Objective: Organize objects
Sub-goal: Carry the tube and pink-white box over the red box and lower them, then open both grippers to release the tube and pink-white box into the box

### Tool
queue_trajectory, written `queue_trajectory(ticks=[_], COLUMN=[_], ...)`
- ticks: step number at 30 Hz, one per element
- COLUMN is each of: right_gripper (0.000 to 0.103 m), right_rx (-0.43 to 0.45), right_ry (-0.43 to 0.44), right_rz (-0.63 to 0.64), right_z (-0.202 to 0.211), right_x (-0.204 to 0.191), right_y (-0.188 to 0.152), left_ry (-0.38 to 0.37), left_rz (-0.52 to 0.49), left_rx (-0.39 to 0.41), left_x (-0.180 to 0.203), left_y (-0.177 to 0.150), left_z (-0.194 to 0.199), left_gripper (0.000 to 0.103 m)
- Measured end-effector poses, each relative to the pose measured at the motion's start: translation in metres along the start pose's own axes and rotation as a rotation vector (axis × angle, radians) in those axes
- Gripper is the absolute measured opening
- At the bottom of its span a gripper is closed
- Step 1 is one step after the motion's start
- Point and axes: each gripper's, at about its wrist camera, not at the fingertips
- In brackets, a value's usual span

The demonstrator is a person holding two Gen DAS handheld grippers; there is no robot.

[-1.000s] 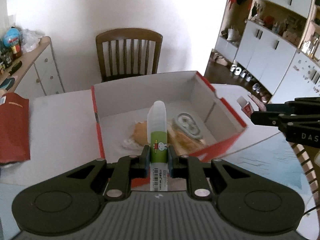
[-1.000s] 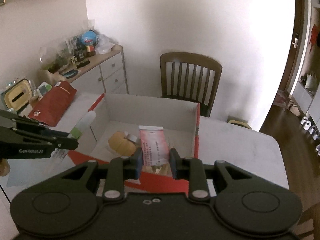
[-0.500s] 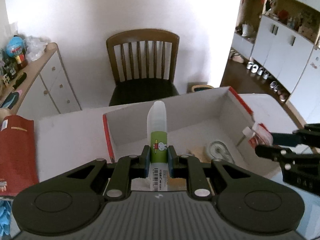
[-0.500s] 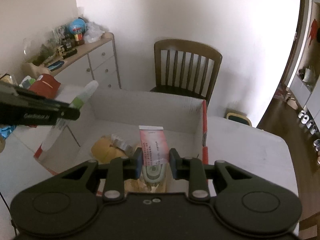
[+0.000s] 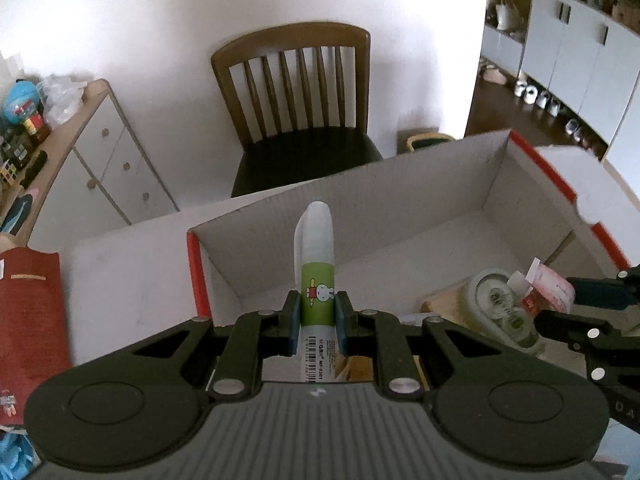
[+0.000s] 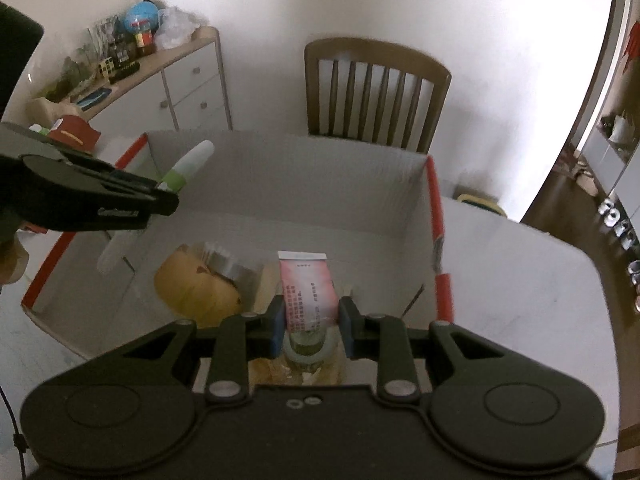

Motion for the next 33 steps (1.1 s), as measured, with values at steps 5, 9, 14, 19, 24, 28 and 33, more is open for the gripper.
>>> queue_trajectory(ticks=[5, 9, 14, 19, 24, 28, 33], right_gripper=[0.026, 0.027, 0.027, 0.027, 0.028, 0.031, 0.035], right_rx=[-0.018, -0.041, -0.061, -0.071, -0.078, -0.071, -0.068], right_ry=[0.002, 0.004, 0.003, 0.007, 0.009, 0.013, 0.019], right_rz=[0.005, 0.012, 0.030, 0.014, 0.010, 0.008, -0.002], right_z=[-0.008, -0.013, -0.017, -0.018, -0.017, -0.015, -0.011], right_x=[-0.004, -0.007, -0.009, -0.006, -0.003, 0.000, 0.002], right_y=[-0.001, 0.000, -0.002, -0.003, -0.003, -0.004, -0.006], left_ry=[-0.007, -0.016, -0.020, -0.024, -0.030, -0.037, -0.043], left_rz=[0.018, 0.003, 0.016, 0.022, 0.026, 0.033, 0.029], left_rx=[-0.040, -0.084, -0.136, -0.161, -0.160, -0.145, -0.119], left_x=[-0.005, -0.003, -0.004, -0.007, -0.008, -0.007, -0.005], left_y=[-0.001, -0.003, -0.005, -0.006, -0.008, -0.009, -0.011], left_z=[-0.016, -0.027, -0.038, -0.043, -0.041, -0.036, -0.028], left_gripper=[0.017, 0.017, 0.017, 0.017, 0.017, 0.017, 0.017])
Point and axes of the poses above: each gripper's, at about its wrist camera, not at the fingertips, and z roughly against the way its jaws point, x to its right, y to its top, and after that the axes turned 15 degrees about -y, right-handed
